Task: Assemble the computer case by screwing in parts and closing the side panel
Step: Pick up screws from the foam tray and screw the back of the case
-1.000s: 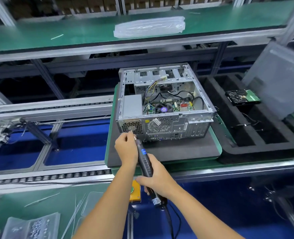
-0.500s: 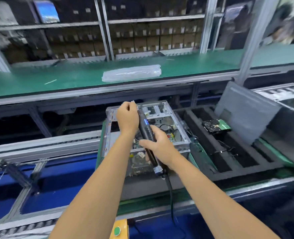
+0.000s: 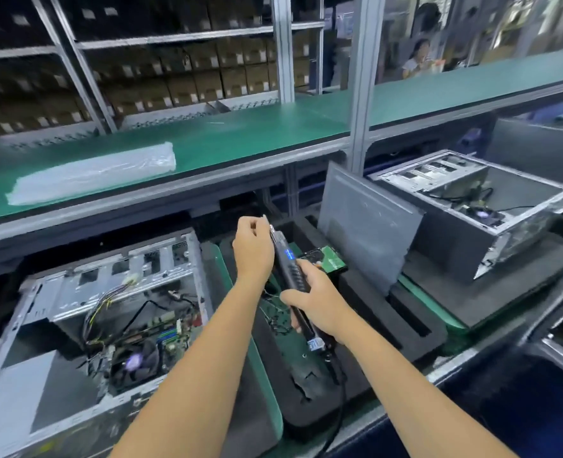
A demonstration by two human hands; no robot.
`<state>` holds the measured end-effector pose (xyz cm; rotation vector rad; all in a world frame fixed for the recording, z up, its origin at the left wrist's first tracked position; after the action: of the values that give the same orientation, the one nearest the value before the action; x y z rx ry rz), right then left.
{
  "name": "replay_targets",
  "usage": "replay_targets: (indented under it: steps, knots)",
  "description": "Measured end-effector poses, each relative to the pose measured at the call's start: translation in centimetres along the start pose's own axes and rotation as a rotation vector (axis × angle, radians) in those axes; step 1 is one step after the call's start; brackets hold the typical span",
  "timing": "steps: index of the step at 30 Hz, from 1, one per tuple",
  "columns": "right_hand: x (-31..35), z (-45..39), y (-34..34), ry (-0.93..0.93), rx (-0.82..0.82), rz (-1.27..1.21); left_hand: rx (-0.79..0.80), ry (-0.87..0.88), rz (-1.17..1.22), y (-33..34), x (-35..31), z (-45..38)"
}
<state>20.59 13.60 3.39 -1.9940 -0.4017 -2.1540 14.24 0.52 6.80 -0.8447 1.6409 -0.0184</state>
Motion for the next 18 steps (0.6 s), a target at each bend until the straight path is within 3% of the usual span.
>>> replay_targets:
  steps: [6, 11, 14, 18]
  knots:
    - [-3.8, -4.7, -9.2, 0.143, -0.035, -0.058, 0.157, -0.226, -0.191, 9.0, 4.2, -2.8]
    - [-6.4, -7.1, -12.4, 0.246, -0.036, -0.04, 0.336, -0.355, -0.431, 12.4, 8.8, -3.4]
    - [-7.3, -8.4, -13.4, 0.277, -0.053, -0.074, 0.423, -0.341, -0.572, 13.7, 10.7, -3.4]
    - [-8.2, -9.9, -14.1, 0.32, -0.054, -0.085, 0.37, -0.257, -0.856, 13.0, 12.4, -4.0]
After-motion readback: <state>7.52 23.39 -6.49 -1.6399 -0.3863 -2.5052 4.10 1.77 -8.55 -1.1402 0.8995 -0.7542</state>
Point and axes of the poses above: each hand's wrist, its own z-axis away from the middle knuckle, its own y-axis out of the palm, x = y × z, the point moved 2 cm from there along -z, towards the middle knuckle, and after that the axes turned 15 degrees about -z, right-handed, at the moved point
